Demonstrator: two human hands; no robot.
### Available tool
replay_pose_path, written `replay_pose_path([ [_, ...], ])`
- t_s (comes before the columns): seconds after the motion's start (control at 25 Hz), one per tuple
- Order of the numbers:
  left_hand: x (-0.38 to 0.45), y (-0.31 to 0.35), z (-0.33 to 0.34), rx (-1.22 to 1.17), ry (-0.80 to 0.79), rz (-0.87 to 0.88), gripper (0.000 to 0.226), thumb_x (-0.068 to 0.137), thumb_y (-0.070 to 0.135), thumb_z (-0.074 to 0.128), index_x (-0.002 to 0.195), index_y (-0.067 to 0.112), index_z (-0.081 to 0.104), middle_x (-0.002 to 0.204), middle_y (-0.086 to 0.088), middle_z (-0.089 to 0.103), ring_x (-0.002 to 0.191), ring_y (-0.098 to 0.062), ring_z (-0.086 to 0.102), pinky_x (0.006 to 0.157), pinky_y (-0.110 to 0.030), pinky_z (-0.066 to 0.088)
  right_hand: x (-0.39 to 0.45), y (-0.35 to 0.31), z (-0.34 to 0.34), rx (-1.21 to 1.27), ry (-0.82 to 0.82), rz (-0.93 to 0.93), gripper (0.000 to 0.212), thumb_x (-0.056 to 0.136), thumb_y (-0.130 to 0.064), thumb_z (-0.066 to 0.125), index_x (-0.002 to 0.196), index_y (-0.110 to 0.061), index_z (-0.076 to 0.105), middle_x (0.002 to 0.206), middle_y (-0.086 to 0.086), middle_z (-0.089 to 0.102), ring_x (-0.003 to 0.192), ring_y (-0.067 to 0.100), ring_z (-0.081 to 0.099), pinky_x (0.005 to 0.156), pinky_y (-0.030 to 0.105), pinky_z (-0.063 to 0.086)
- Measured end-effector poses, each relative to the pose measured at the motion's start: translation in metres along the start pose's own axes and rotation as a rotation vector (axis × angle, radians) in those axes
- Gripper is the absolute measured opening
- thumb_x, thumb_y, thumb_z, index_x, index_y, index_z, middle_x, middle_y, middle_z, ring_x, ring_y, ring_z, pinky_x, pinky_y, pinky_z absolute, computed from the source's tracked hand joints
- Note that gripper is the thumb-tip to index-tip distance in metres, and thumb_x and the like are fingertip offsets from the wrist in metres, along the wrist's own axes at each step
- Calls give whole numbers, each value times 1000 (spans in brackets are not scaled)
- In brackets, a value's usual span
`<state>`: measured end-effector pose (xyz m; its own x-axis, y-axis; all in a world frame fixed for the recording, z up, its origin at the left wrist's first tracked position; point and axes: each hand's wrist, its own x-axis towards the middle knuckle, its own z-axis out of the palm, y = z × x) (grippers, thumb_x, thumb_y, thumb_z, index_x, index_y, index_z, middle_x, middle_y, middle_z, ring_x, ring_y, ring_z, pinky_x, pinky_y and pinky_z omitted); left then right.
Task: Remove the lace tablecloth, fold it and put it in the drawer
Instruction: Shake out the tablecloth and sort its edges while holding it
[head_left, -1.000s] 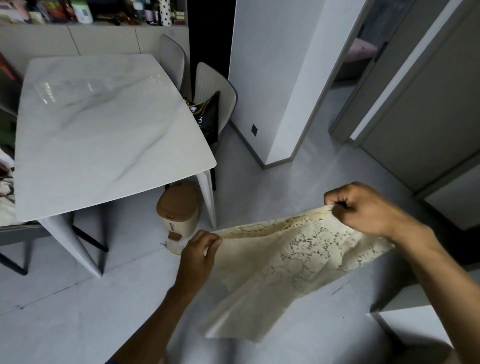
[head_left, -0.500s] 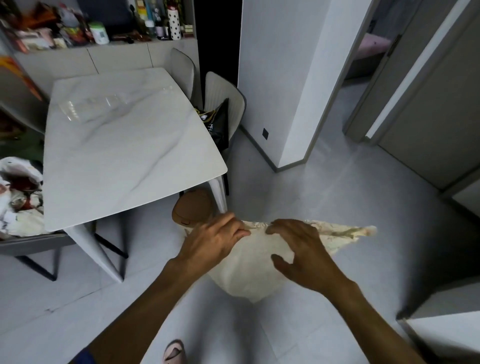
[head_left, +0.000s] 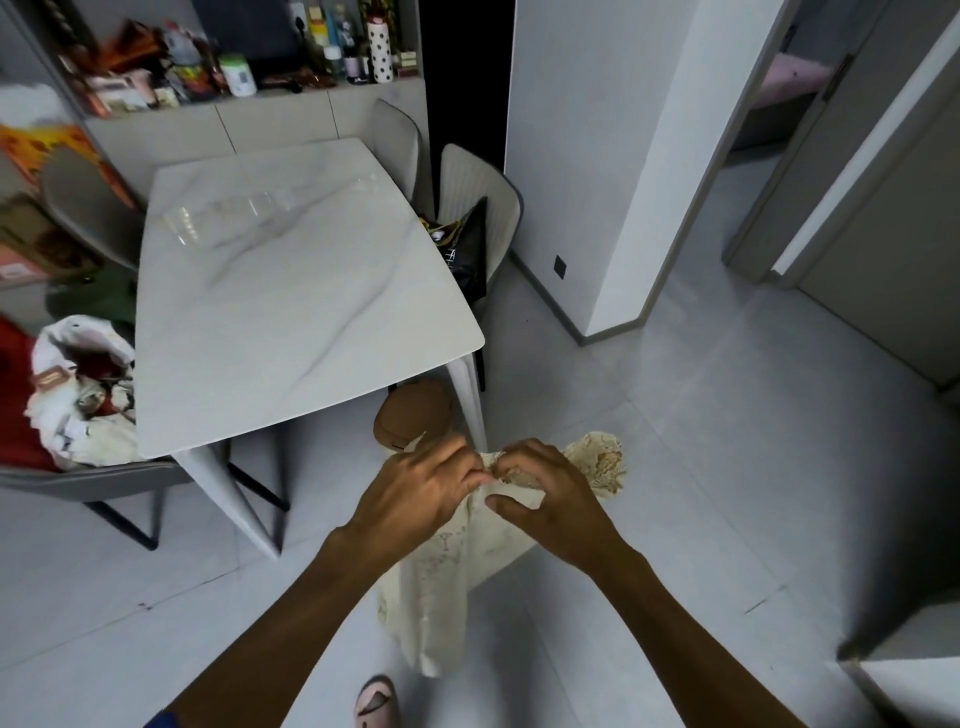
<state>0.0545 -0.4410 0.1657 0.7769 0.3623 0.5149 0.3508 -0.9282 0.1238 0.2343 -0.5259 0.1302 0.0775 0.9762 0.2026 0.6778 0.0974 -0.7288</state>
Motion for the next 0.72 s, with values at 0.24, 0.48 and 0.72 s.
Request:
replay_pose_path([
  [0.24, -16, -13, 0, -90, -29, -141, 23, 92, 34, 61, 85, 15, 72, 81, 0, 67, 66, -16, 65, 50, -27, 52, 18, 10, -2, -220, -132, -57, 27, 88, -40, 66, 83, -14, 72, 75, 4, 67, 73, 19, 60, 76, 41, 47],
  [0.48, -48, -17, 13, -221, -141, -342, 52, 74, 67, 64, 90, 18, 71, 93, 7, 69, 79, -11, 65, 62, -26, 56, 32, -8, -46, -24, -249, 63, 21, 87, -27, 71, 80, -7, 69, 78, 5, 68, 72, 16, 64, 68, 34, 51],
  [0.72, -60, 11, 50, -490, -132, -553, 32, 86, 37, 68, 87, 4, 70, 85, -7, 70, 78, -19, 69, 61, -30, 59, 28, -10, -63, -8, -261, 175, 23, 86, -32, 70, 71, -15, 65, 68, -3, 63, 63, 8, 61, 57, 15, 45],
])
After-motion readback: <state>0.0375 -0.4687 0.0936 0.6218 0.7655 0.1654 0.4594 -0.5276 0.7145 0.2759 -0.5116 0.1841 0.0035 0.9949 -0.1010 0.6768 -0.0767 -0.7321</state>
